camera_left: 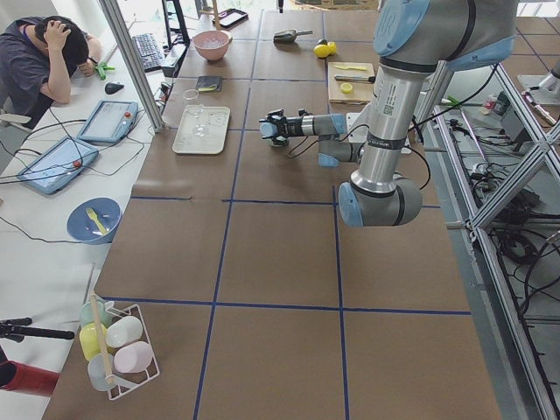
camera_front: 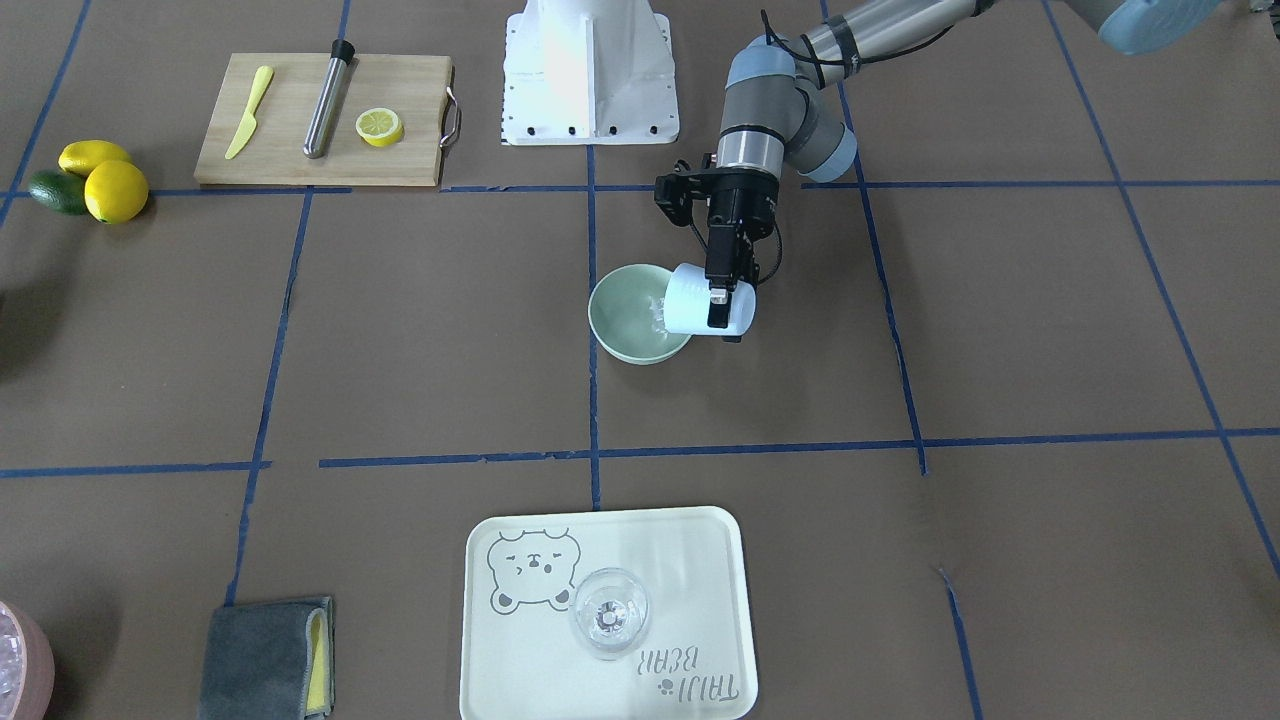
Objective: Pour ice into bowl
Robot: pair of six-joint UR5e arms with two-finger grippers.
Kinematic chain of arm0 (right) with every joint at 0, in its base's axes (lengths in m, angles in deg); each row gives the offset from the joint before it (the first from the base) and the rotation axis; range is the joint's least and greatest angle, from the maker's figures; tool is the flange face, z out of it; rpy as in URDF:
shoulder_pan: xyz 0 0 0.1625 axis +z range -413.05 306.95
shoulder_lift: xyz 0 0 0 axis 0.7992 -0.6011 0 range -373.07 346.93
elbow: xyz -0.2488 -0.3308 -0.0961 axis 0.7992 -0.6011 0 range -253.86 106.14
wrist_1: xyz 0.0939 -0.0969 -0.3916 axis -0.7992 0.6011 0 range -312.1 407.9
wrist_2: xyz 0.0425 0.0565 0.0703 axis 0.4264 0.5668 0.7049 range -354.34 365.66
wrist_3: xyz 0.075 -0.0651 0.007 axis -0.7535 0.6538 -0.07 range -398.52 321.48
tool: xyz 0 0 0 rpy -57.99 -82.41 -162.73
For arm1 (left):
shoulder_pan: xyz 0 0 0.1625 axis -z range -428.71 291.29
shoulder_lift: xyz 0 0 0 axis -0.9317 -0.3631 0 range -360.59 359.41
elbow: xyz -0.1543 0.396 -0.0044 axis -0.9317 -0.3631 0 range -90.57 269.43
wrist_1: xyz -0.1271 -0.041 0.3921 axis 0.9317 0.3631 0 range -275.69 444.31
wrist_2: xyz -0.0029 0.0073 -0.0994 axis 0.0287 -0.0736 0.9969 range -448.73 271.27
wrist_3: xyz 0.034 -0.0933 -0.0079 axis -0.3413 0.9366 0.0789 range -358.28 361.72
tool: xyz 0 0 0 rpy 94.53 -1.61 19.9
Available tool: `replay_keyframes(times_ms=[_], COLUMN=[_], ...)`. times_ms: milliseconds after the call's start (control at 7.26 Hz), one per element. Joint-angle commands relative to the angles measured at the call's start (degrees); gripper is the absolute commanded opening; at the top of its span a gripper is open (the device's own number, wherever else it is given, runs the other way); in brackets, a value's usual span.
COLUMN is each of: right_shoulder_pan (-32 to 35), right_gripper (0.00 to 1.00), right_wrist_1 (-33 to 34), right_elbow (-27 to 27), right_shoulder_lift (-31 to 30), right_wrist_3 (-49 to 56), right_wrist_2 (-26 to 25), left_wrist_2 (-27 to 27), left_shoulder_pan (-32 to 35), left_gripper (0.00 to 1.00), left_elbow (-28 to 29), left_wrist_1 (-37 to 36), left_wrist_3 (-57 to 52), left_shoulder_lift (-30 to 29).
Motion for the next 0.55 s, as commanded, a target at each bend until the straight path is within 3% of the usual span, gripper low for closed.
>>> replay_keyframes(times_ms=[0, 413], right_shoulder_pan=[0.0, 0.18], right_gripper=[1.0, 1.0], right_wrist_1=[0.08, 0.08], right_elbow=[0.0, -0.09], right_shoulder_lift=[-0.11, -0.11], right_wrist_3=[-0.37, -0.37], right_wrist_2=[-0.07, 0.02], left_wrist_2=[-2.96, -3.14], left_shoulder_pan=[-1.2, -1.11], left_gripper=[0.0, 0.0], left_elbow=[-0.19, -0.45], left_wrist_1=[-1.85, -1.68], left_wrist_3=[-2.82, -3.18], left_shoulder_lift=[-0.06, -0.06])
